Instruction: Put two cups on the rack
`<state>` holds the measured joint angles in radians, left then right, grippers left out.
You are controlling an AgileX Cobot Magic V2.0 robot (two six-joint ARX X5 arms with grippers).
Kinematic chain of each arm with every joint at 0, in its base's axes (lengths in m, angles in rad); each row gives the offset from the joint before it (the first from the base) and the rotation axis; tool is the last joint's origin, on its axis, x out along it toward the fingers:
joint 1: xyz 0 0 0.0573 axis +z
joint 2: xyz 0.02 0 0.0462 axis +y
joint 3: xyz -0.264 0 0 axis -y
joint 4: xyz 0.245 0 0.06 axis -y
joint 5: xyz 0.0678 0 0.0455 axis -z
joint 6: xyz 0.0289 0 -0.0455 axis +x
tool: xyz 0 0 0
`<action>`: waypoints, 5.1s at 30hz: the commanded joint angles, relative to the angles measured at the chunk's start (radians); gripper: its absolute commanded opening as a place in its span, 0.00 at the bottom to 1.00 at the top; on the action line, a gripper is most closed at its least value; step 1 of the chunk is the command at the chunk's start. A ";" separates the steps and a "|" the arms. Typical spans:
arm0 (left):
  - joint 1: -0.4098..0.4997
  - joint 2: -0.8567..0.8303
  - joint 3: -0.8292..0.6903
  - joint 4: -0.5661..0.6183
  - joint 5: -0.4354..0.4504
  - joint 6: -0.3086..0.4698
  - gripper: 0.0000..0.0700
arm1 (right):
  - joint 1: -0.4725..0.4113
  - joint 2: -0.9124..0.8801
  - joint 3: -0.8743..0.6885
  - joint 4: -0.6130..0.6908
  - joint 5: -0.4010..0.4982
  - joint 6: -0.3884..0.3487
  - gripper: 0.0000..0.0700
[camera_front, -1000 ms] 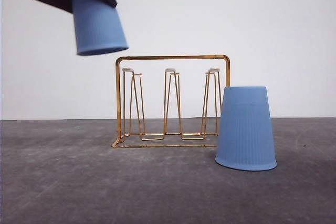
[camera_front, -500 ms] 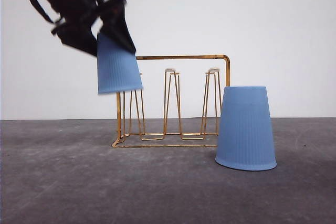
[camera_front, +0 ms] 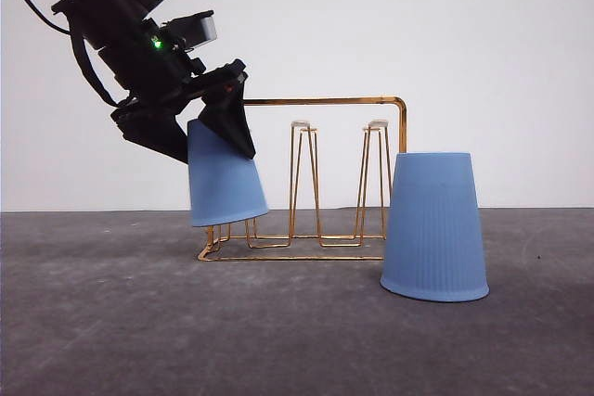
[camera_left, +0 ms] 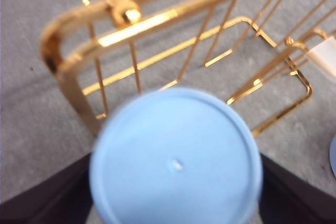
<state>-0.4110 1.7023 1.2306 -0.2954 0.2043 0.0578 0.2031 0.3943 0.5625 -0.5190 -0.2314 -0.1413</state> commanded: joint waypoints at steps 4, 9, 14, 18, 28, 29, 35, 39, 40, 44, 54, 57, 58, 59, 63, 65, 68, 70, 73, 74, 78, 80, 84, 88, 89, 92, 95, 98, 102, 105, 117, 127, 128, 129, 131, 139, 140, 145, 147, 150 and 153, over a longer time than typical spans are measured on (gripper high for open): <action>-0.005 -0.041 0.083 -0.204 0.005 -0.036 0.72 | 0.004 0.002 0.011 0.009 0.003 0.027 0.69; 0.012 -0.132 0.115 -0.417 0.108 -0.048 0.60 | 0.004 0.004 0.011 -0.007 -0.035 0.053 0.69; 0.022 -0.249 0.079 -0.532 0.122 -0.052 0.60 | 0.006 0.035 0.011 -0.015 -0.120 0.078 0.69; 0.024 -0.385 -0.057 -0.512 0.122 -0.094 0.60 | 0.027 0.103 0.011 0.009 -0.139 0.090 0.69; 0.026 -0.797 -0.495 -0.350 0.069 -0.284 0.60 | 0.143 0.417 0.011 0.233 -0.137 0.135 0.70; 0.026 -0.834 -0.521 -0.353 0.058 -0.292 0.60 | 0.153 0.454 0.011 0.268 -0.135 0.137 0.70; 0.026 -0.978 -0.591 -0.392 0.001 -0.314 0.60 | 0.170 0.661 0.011 0.448 -0.097 0.163 0.81; 0.026 -1.021 -0.591 -0.398 -0.005 -0.315 0.60 | 0.170 0.785 0.011 0.548 -0.105 0.168 0.81; 0.026 -1.026 -0.591 -0.397 -0.006 -0.314 0.60 | 0.170 0.813 0.011 0.569 -0.105 0.168 0.81; 0.026 -1.030 -0.591 -0.395 -0.006 -0.315 0.60 | 0.174 0.915 0.011 0.629 -0.109 0.168 0.79; 0.026 -1.030 -0.591 -0.394 -0.006 -0.329 0.61 | 0.174 0.912 0.150 0.367 -0.161 0.196 0.44; 0.026 -1.030 -0.591 -0.393 -0.007 -0.332 0.61 | 0.175 0.899 0.276 0.201 -0.157 0.180 0.44; 0.026 -1.030 -0.591 -0.393 -0.011 -0.332 0.61 | 0.175 0.899 0.323 0.148 -0.149 0.180 0.44; 0.026 -1.030 -0.591 -0.392 -0.017 -0.332 0.61 | 0.175 0.899 0.364 0.106 -0.134 0.179 0.44; 0.026 -1.026 -0.591 -0.384 -0.025 -0.333 0.61 | 0.175 0.900 0.496 0.028 -0.063 0.178 0.44; 0.026 -1.026 -0.591 -0.384 -0.025 -0.333 0.61 | 0.175 0.900 0.540 0.030 -0.047 0.178 0.45; 0.026 -1.024 -0.591 -0.384 -0.026 -0.333 0.61 | 0.174 0.901 0.578 0.076 -0.029 0.176 0.49; 0.026 -1.023 -0.591 -0.385 -0.026 -0.333 0.61 | 0.174 0.903 0.583 0.135 -0.026 0.175 0.49; 0.026 -1.023 -0.591 -0.385 -0.030 -0.333 0.61 | 0.175 0.922 0.583 0.214 -0.001 0.175 0.49; 0.026 -1.023 -0.591 -0.385 -0.030 -0.333 0.61 | 0.175 0.934 0.583 0.234 0.006 0.174 0.49; 0.026 -1.023 -0.591 -0.385 -0.031 -0.334 0.61 | 0.174 1.001 0.583 0.289 0.019 0.168 0.49; 0.026 -1.023 -0.591 -0.385 -0.031 -0.336 0.61 | 0.175 1.043 0.583 0.305 0.019 0.161 0.49; 0.026 -1.023 -0.591 -0.385 -0.034 -0.336 0.61 | 0.175 1.133 0.583 0.337 0.019 0.156 0.49; 0.026 -1.023 -0.591 -0.384 -0.049 -0.339 0.61 | 0.175 1.217 0.583 0.365 0.022 0.157 0.49; 0.026 -1.023 -0.591 -0.384 -0.050 -0.340 0.61 | 0.175 1.234 0.583 0.367 0.023 0.157 0.50; 0.026 -1.023 -0.591 -0.380 -0.053 -0.340 0.61 | 0.175 1.273 0.583 0.365 0.023 0.156 0.60; 0.026 -1.023 -0.591 -0.377 -0.056 -0.341 0.61 | 0.176 1.286 0.583 0.358 0.022 0.156 0.83; 0.026 -1.023 -0.591 -0.378 -0.056 -0.355 0.61 | 0.182 1.273 0.585 0.343 0.022 0.159 0.91; 0.026 -1.023 -0.591 -0.382 -0.056 -0.358 0.62 | 0.180 1.215 0.632 0.191 0.023 0.169 0.91; 0.026 -1.023 -0.591 -0.389 -0.056 -0.358 0.62 | 0.180 1.158 0.682 0.019 0.022 0.173 0.90; 0.026 -1.023 -0.591 -0.392 -0.056 -0.357 0.62 | 0.166 0.858 0.513 -0.236 0.022 0.134 0.86; 0.026 -1.023 -0.591 -0.390 -0.056 -0.329 0.61 | 0.167 0.520 0.114 0.080 0.012 0.234 0.85; 0.026 -1.023 -0.591 -0.390 -0.056 -0.323 0.61 | 0.167 0.495 0.079 0.109 0.011 0.258 0.85; 0.026 -1.023 -0.591 -0.389 -0.056 -0.318 0.61 | 0.167 0.472 0.046 0.137 0.011 0.281 0.85; 0.026 -1.023 -0.591 -0.388 -0.056 -0.306 0.61 | 0.167 0.436 -0.018 0.199 0.012 0.317 0.85; 0.025 -1.024 -0.590 -0.386 -0.032 -0.204 0.12 | 0.167 0.414 -0.082 0.236 -0.010 0.359 0.30; 0.025 -1.023 -0.590 -0.373 -0.024 -0.144 0.01 | 0.167 0.414 -0.082 0.236 -0.007 0.356 0.09; 0.025 -1.030 -0.590 -0.334 -0.021 -0.002 0.00 | 0.167 0.414 -0.082 0.246 -0.004 0.350 0.08; 0.025 -1.032 -0.590 -0.333 -0.021 -0.002 0.00 | 0.167 0.414 -0.082 0.252 -0.004 0.350 0.08; 0.025 -1.032 -0.590 -0.333 -0.021 -0.002 0.00 | 0.167 0.414 -0.082 0.257 -0.004 0.350 0.08; 0.025 -1.032 -0.590 -0.333 -0.021 -0.002 0.00 | 0.167 0.414 -0.082 0.257 -0.004 0.350 0.08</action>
<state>-0.3820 0.6666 0.6357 -0.6394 0.1818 0.0387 0.3656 0.8047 0.4721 -0.2722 -0.2356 0.2066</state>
